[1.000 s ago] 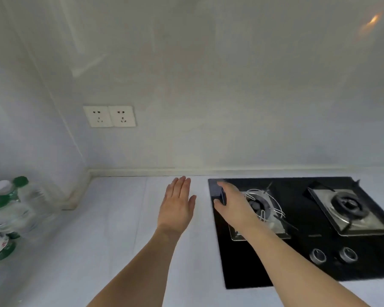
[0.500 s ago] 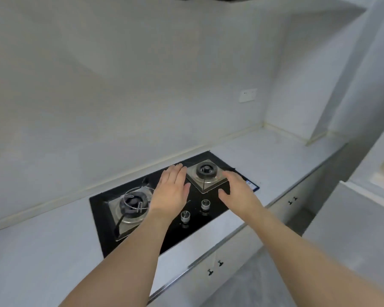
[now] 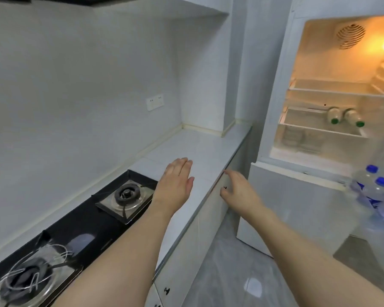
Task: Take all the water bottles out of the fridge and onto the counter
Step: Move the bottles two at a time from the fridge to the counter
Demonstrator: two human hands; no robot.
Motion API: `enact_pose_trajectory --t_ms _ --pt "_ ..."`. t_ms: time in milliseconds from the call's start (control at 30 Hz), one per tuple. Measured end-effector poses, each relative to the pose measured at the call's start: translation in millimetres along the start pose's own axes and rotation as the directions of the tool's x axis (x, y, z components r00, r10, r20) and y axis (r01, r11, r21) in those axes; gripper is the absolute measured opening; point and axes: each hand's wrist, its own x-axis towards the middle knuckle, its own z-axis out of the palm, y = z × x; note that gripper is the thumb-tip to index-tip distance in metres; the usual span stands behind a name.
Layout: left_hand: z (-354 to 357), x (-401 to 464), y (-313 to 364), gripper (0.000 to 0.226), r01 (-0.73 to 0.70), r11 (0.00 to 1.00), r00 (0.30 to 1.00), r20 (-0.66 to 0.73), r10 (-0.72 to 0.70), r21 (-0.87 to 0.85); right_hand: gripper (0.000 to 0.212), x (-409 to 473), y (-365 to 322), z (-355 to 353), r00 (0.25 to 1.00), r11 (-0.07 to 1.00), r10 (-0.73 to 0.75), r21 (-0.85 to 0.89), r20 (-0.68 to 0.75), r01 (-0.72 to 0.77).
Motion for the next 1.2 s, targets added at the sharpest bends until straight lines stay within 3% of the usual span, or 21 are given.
enact_pose_trajectory --t_ms 267,633,967,1200 --pt "82 101 -5 0.046 -0.062 0.991 0.997 0.030 0.066 -0.115 0.060 85 65 -24 0.992 0.992 0.116 -0.048 -0.038 -0.118" --pt "158 265 4 0.049 -0.132 0.970 0.989 0.037 0.142 -0.204 0.055 217 127 -82 0.953 0.971 0.206 -0.073 -0.222 -0.227" --pt "224 357 90 0.049 -0.370 0.868 0.917 0.019 0.398 -0.332 0.054 256 216 -139 0.865 0.919 0.383 0.034 -0.325 -0.394" --pt "270 444 161 0.045 -0.530 0.771 0.840 -0.095 0.534 -0.353 0.053 299 292 -194 0.774 0.893 0.437 0.123 -0.458 -0.432"
